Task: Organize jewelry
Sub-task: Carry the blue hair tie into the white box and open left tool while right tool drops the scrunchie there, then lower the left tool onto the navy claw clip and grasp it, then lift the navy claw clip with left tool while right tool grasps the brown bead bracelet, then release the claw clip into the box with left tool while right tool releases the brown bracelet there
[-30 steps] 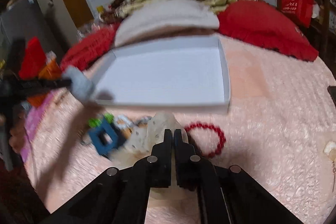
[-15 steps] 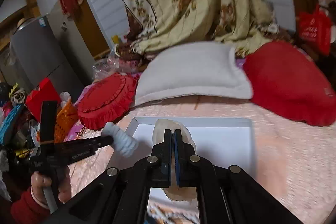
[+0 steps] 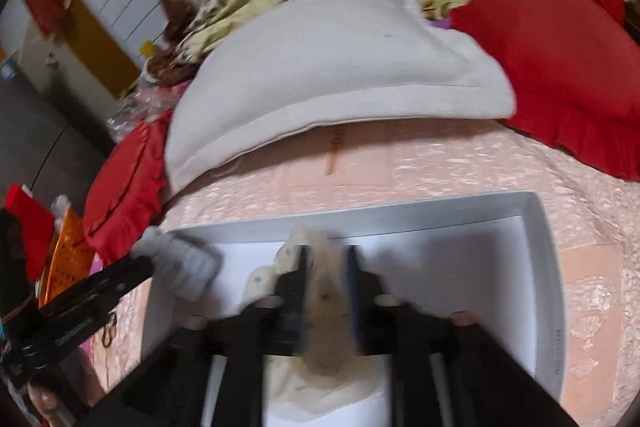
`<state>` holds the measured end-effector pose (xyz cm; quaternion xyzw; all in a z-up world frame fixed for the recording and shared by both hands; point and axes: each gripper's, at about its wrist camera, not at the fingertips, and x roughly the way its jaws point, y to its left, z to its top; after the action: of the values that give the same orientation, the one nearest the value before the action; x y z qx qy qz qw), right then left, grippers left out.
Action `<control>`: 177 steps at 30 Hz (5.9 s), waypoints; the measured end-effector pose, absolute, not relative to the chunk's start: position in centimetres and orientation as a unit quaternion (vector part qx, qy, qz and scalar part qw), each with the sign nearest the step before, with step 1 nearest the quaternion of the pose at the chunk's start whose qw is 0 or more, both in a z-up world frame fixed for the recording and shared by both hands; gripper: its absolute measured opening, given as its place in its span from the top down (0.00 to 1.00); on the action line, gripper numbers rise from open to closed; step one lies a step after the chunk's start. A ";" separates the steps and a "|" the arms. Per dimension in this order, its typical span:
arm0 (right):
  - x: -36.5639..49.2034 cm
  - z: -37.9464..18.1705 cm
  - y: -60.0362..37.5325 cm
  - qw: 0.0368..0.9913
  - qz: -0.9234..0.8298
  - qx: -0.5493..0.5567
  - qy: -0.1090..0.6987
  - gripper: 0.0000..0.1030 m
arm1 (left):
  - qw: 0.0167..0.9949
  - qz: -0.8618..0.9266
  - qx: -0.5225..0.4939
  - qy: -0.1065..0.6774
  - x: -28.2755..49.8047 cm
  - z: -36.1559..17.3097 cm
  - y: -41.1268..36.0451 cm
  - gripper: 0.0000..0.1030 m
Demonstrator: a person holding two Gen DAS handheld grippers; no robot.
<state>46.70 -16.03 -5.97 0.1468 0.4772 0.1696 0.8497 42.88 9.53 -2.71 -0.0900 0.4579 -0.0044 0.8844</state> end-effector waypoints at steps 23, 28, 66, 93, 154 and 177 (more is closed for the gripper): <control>27.1 -0.7 -25.6 0.862 0.121 0.042 0.491 0.59 | 0.891 0.022 -0.107 0.441 21.7 1.7 9.3 0.55; 22.9 -0.8 -27.9 0.892 0.119 0.083 0.429 0.19 | 0.888 0.032 -0.115 0.445 17.9 0.4 8.5 0.55; 20.2 -7.6 -27.4 0.873 0.160 0.143 0.438 0.51 | 0.810 -0.067 -0.180 0.554 23.5 -8.3 -1.3 0.61; 19.7 -6.9 -27.6 0.876 0.163 0.133 0.434 0.51 | 0.822 -0.035 -0.166 0.544 24.3 -6.6 -2.4 0.36; 41.6 -1.1 -18.9 0.879 0.157 0.050 0.447 0.92 | 0.860 -0.013 -0.098 0.500 39.6 -2.4 4.7 0.49; 42.0 -3.5 -24.1 0.870 0.115 0.103 0.468 0.64 | 0.862 -0.034 -0.139 0.486 40.4 -1.9 6.5 0.47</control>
<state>41.98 -24.11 -3.47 0.1034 0.4677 0.1153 0.8702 40.44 6.52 -1.89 -0.1387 0.4864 -0.0338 0.8620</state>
